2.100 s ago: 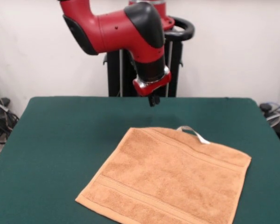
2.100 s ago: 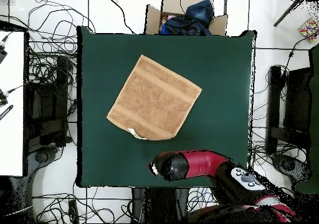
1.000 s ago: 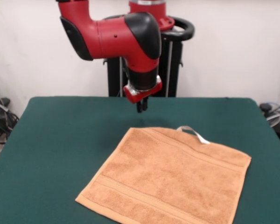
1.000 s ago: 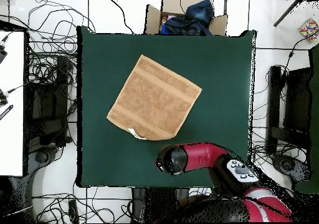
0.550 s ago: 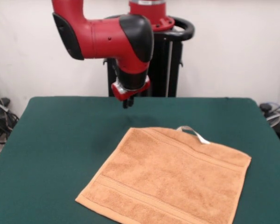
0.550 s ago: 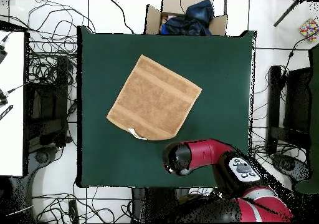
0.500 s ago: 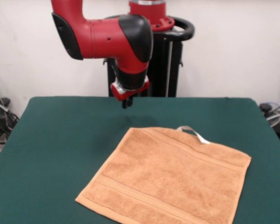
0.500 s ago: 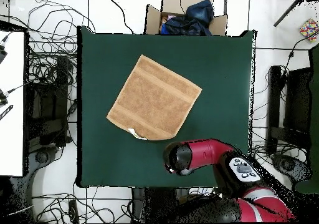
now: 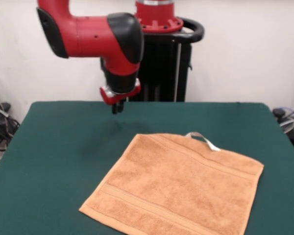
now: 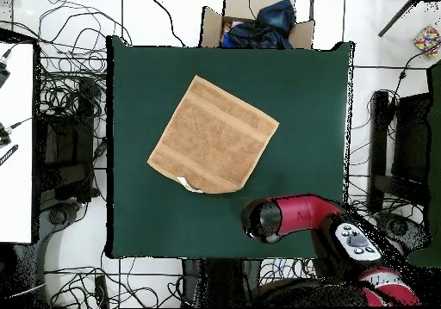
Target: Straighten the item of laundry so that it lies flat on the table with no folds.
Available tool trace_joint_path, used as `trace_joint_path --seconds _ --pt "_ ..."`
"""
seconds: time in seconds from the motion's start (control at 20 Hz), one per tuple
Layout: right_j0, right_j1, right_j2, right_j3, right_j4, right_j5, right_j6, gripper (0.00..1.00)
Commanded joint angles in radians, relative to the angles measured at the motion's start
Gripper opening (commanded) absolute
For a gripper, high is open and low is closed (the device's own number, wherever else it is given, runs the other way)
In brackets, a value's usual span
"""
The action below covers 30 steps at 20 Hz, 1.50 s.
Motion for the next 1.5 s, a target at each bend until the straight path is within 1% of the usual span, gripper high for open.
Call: trace_joint_path --seconds 0.05,0.1,0.35,0.4,0.55,0.6,0.65,0.7,0.8,0.9,1.05,1.25,1.5 --pt "-0.100 -0.013 0.099 -0.028 -0.086 -0.093 -0.133 0.00" --pt "-0.124 -0.019 0.113 -0.019 -0.092 -0.086 -0.153 0.00" --pt "-0.131 -0.048 0.122 -0.022 -0.121 -0.027 -0.167 0.00" --pt "-0.155 -0.044 0.149 -0.016 -0.117 -0.041 -0.176 0.00" --pt "-0.273 -0.019 0.272 0.032 -0.098 -0.105 -0.232 0.00" --pt "-0.336 -0.002 0.334 0.057 -0.090 -0.113 -0.283 0.00" --pt "-0.370 0.008 0.369 0.070 -0.092 -0.113 -0.310 0.00" --pt "-0.437 0.036 0.439 0.092 -0.083 -0.113 -0.362 0.00" --pt "-0.517 0.081 0.523 0.115 -0.084 -0.108 -0.419 0.00" --pt "-0.554 0.106 0.567 0.123 -0.091 -0.100 -0.433 0.00" --pt "-0.574 0.119 0.601 0.126 -0.106 -0.092 -0.432 0.00" --pt "-0.568 0.123 0.588 0.114 -0.135 -0.080 -0.430 0.00" --pt "-0.563 0.128 0.571 0.096 -0.151 -0.084 -0.439 0.00"
